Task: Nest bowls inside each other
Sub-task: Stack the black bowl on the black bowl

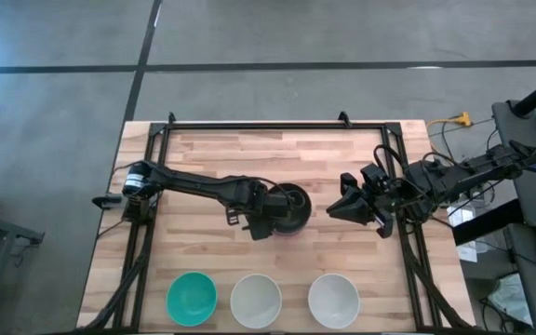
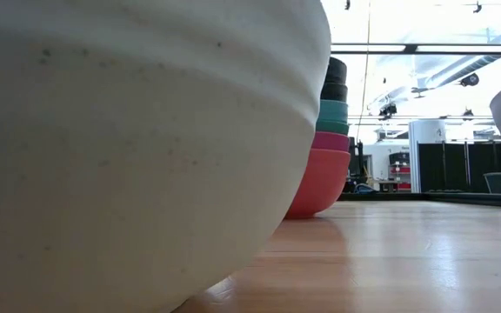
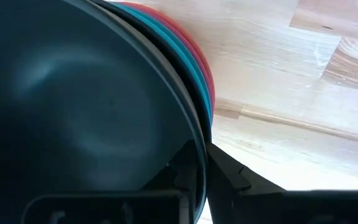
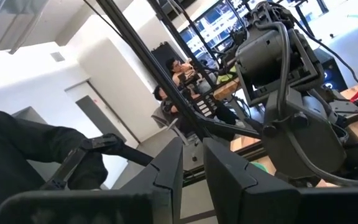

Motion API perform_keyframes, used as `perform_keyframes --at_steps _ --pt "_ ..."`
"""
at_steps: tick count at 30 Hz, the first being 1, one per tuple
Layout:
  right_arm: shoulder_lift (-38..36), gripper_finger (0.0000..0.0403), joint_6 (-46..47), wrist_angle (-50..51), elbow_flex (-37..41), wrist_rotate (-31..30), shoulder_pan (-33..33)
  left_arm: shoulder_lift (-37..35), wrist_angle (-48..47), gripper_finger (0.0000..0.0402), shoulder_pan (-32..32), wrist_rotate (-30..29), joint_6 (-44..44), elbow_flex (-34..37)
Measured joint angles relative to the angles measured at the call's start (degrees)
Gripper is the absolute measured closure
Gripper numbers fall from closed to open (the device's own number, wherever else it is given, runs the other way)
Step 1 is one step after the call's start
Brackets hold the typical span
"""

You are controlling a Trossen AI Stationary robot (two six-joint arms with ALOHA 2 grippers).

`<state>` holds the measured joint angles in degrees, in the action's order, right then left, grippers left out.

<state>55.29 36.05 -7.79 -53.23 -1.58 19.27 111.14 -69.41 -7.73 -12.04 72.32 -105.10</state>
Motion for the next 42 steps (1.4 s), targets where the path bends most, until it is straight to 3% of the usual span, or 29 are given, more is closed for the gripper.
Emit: perform_keyframes --at_steps 11,17,23,27,32,39,42 --pt "0.0 0.0344 -0.07 -0.02 0.0 -0.02 -0.02 -3.32 0.67 0.0303 0.24 1.45 -2.96 0.0" --pt "0.0 0.0344 -0.07 -0.07 0.0 -0.04 -0.04 -7.92 1.5 0.028 0.25 1.52 -5.25 0.0" --pt "0.0 0.0344 -0.07 -0.13 0.0 -0.02 -0.04 -13.79 1.33 0.0279 1.24 1.59 -25.33 0.12" --pt "0.12 0.0344 -0.07 -0.12 0.0 -0.03 -0.04 -18.04 3.55 0.0279 2.9 6.41 -44.48 0.51" --pt "2.35 0.0344 -4.68 0.73 0.0 -3.12 -0.15 -23.08 18.84 0.0306 5.34 17.26 -58.09 8.15" --pt "9.75 0.0344 -6.51 4.51 0.54 -3.7 -0.15 -31.49 52.55 0.0391 5.64 19.6 -65.26 33.02" --pt "11.98 0.0344 -6.18 2.54 2.35 -5.97 -0.15 -34.7 65.66 0.0396 5.64 19.26 -71.02 42.72"
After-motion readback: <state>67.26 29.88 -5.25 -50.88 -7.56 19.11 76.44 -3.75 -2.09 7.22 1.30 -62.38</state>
